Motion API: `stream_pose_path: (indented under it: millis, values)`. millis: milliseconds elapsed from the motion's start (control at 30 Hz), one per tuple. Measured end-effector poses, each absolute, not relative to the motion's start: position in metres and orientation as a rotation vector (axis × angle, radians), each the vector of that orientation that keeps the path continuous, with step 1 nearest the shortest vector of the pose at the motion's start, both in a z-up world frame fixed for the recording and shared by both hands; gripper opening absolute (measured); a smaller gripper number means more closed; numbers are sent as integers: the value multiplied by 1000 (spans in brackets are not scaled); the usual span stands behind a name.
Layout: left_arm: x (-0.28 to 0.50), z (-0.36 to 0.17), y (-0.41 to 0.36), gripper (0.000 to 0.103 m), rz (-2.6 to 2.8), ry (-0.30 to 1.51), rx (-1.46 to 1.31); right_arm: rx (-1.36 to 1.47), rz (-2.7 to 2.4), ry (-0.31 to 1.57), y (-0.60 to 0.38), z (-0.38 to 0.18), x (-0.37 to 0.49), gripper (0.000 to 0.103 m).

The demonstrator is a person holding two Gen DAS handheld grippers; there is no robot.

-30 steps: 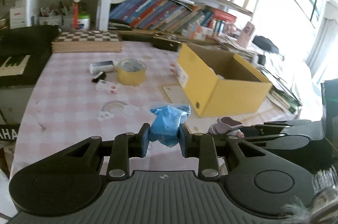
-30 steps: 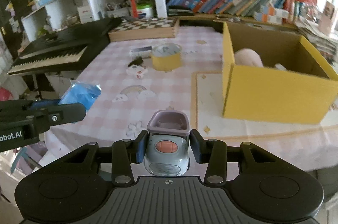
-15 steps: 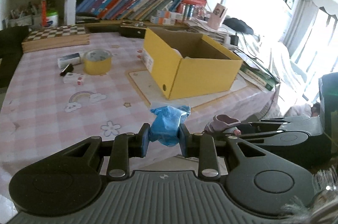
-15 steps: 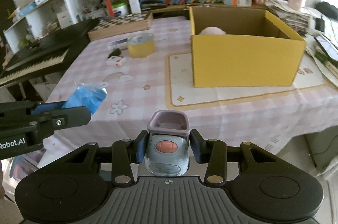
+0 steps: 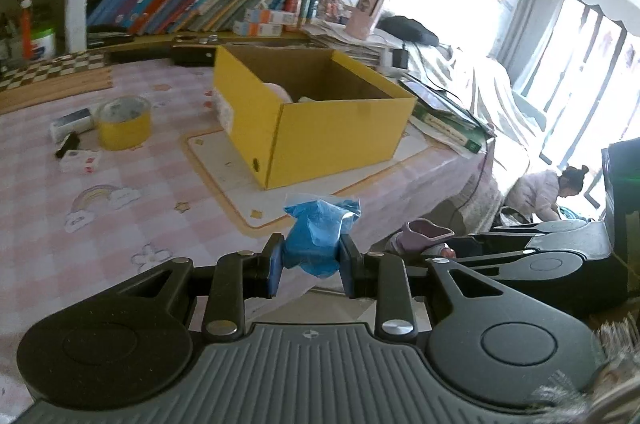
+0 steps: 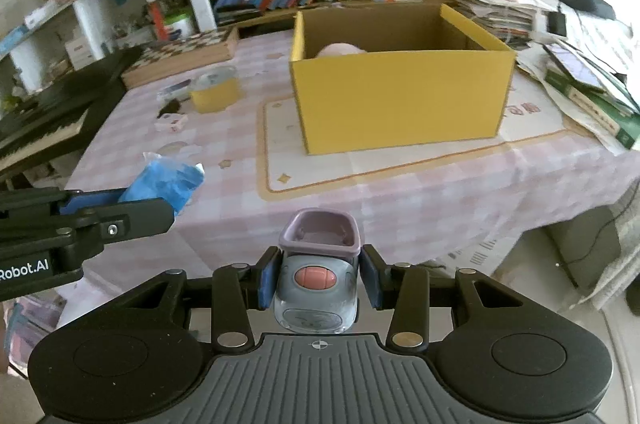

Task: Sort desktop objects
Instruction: 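Lift the blue cloth and grey toy car and carry both toward the yellow box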

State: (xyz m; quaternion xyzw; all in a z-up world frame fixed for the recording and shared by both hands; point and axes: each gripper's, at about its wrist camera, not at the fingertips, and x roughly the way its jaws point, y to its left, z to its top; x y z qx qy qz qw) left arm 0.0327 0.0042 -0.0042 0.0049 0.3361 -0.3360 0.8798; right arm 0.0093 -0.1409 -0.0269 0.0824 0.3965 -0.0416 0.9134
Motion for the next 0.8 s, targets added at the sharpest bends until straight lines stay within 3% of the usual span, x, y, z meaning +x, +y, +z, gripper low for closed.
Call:
stream_pose_path:
  millis: [800]
  values:
    - [63, -7, -94, 26, -775, 743, 63, 212, -144, 843, -229, -29, 26, 43]
